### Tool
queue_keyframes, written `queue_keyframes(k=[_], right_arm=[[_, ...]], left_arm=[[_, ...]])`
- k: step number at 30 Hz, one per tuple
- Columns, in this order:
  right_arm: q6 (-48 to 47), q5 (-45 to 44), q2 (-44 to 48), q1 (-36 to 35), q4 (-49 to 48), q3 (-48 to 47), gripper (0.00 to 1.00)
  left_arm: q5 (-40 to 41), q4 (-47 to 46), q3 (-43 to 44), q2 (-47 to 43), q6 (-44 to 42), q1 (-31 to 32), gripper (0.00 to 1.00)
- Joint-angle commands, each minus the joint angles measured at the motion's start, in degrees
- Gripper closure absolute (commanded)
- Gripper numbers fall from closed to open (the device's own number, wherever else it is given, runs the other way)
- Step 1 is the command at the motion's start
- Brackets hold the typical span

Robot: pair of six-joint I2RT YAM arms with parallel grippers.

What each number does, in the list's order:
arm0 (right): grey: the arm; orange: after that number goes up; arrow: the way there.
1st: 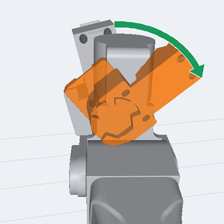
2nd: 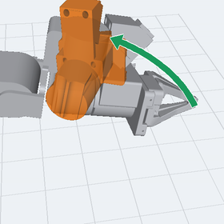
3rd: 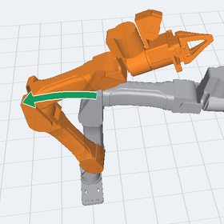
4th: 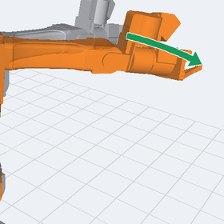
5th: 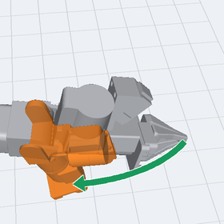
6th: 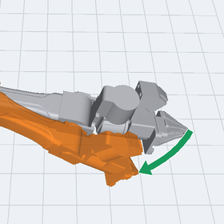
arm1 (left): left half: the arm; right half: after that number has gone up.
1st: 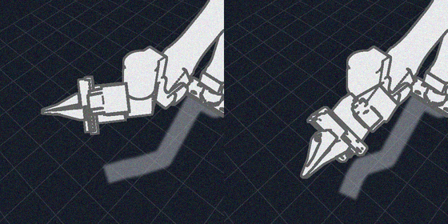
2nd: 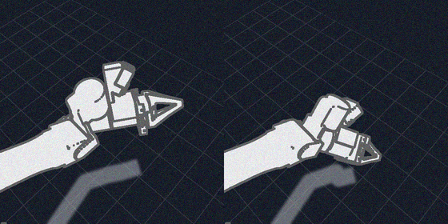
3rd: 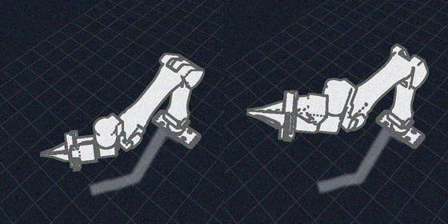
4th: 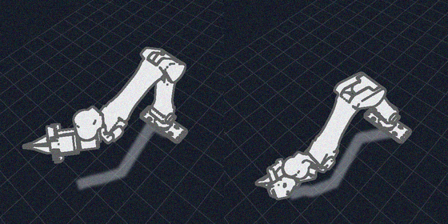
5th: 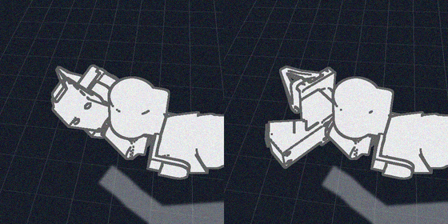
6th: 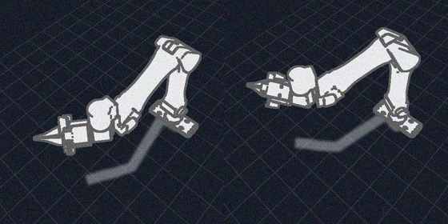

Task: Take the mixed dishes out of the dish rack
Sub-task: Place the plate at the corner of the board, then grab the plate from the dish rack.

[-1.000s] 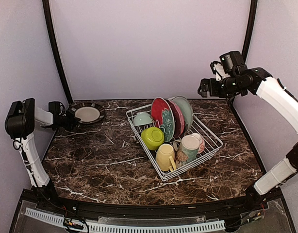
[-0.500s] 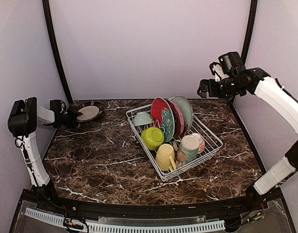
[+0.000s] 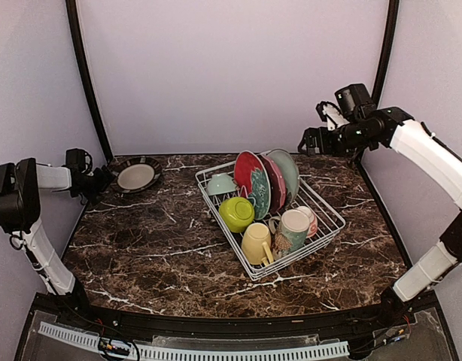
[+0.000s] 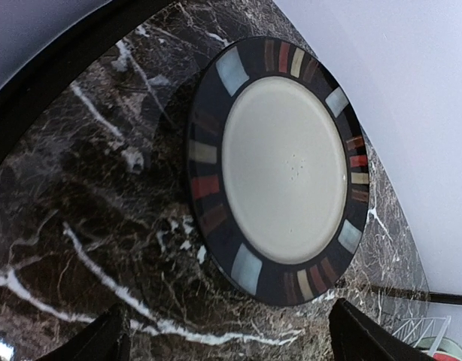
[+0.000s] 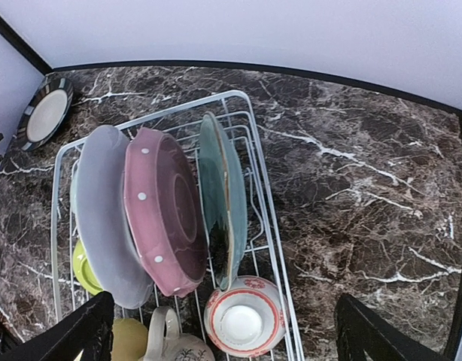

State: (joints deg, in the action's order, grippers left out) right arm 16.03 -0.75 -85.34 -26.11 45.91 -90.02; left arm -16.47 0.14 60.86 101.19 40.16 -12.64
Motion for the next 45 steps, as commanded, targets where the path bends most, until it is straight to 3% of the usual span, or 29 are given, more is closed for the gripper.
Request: queue_keyframes(k=[1,9,20,27,31,35,45], right_arm=[[-1.5,6.6,-1.3,-0.4,-2.3,1.4,0.01],[-2.1,5.9,-3.9,-4.7,-1.9,-1.3,0.01],[0.7,5.9,-9.7,-11.5,-2.3,-6.1,0.07],[1.5,5.2,-15.5,-14.2,-1.3,-9.3,0.2],[1.0,1.3,-19.5,-15.9,1.4,-13.2,0.31],[0.8,-4.4,-22.9,-17.4,3.8,-16.8,0.5],[0.7,-15.1,-30.2,-19.0,7.3,-23.4,0.72]], left_arm=[[1.6,4.8,-6.3,-8.0,-3.8,-0.3,0.08],[-9.3,5.6,-13.1,-21.2,-6.1,2.6,0.08],[-7.8,11.8,-12.0,-31.3,-12.3,21.5,0.08],[-9.4,10.6,-10.3,-31.1,-9.8,24.3,0.08],[-9.7,11.4,-8.9,-31.4,-9.9,25.7,0.08],[-9.1,12.5,-8.3,-32.6,-10.2,27.4,0.08],[-5.0,17.2,-6.9,-35.5,-12.5,29.7,0.08]])
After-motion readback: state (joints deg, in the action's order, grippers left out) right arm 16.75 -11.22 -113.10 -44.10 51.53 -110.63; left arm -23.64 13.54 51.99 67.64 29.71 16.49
